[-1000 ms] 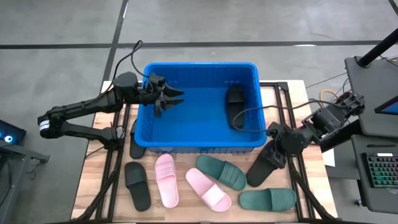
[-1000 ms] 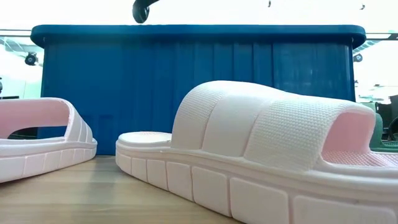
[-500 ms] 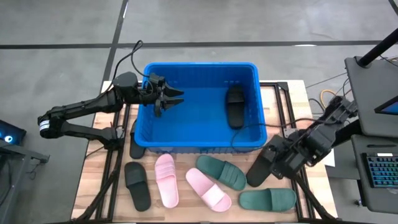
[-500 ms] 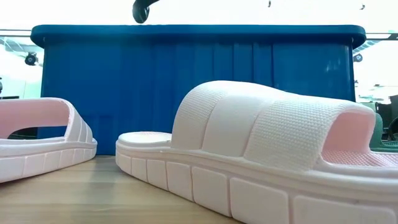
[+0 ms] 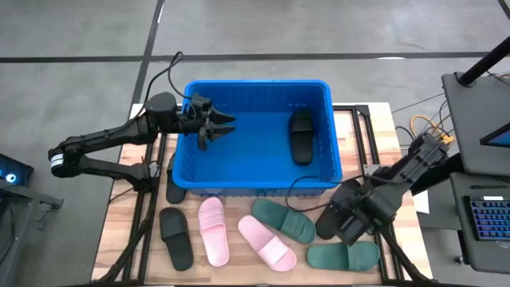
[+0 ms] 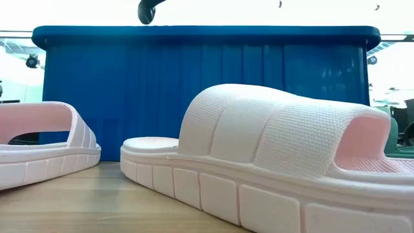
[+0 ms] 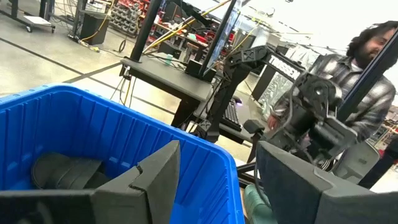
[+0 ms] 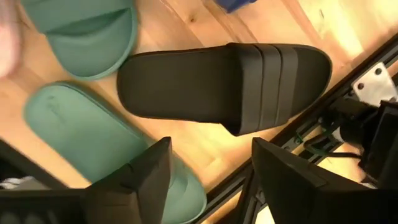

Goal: Pick and place slides into bin
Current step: Put the black slide into the blue bin

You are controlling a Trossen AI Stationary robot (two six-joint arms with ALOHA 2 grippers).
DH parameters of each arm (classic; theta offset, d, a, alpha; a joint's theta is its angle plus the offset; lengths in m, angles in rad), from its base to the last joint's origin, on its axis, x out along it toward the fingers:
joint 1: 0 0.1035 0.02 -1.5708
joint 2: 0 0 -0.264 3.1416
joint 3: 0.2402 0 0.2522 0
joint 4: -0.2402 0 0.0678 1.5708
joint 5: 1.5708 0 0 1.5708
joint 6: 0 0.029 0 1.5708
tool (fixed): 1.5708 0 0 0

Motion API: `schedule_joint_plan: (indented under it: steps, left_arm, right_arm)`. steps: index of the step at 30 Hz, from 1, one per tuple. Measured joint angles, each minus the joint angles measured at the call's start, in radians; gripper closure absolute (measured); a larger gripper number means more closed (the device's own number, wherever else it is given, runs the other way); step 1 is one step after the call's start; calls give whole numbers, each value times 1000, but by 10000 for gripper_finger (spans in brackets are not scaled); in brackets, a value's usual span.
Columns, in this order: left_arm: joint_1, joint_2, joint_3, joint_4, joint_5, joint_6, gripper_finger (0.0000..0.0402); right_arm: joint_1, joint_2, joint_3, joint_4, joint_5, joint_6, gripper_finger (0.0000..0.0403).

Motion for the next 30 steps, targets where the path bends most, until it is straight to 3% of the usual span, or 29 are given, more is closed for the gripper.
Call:
schedule_joint_plan:
  steps: [9, 16, 30]
  left_arm:
    - [0, 0, 0, 0, 0, 0, 205]
    - [-1, 0, 0, 0, 0, 0, 205]
    - [0, 0, 0, 0, 0, -1, 205]
  right_arm:
    - [-8, 131, -2, 0, -12, 12, 176]
    - [-45, 207, -35, 0, -164, 61, 163]
    - [-47, 217, -150, 3, -93, -37, 167]
